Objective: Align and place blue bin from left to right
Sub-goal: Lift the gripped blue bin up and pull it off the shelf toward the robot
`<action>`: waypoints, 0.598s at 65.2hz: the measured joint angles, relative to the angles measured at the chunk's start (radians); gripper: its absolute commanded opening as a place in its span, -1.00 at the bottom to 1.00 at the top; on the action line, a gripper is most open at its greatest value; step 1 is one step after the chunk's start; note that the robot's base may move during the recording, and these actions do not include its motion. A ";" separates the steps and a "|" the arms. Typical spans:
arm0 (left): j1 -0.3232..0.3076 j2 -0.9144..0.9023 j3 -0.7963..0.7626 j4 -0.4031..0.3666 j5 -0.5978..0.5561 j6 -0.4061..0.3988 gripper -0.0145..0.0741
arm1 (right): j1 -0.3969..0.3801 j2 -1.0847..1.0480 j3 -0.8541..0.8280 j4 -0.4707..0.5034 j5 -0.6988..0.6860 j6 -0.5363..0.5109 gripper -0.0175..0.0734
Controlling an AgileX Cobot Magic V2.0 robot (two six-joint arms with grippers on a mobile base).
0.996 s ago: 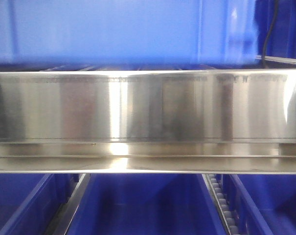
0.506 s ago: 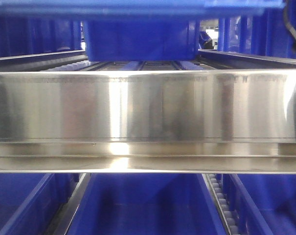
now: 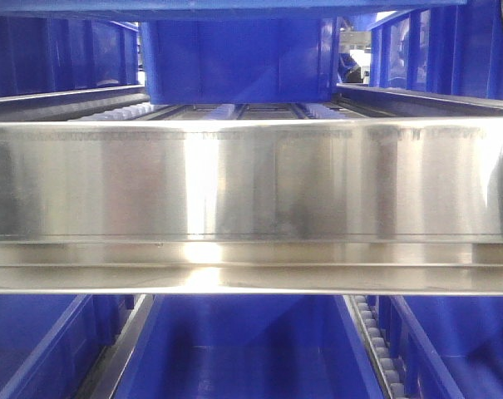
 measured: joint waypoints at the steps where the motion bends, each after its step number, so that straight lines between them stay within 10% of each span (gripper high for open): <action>1: 0.000 0.000 0.000 0.000 -0.002 0.000 -0.92 | 0.000 0.000 0.000 0.000 0.000 0.000 -0.95; 39: 0.000 0.000 0.000 0.000 -0.014 0.000 -0.92 | 0.000 0.000 0.000 -0.002 -0.002 0.000 -0.95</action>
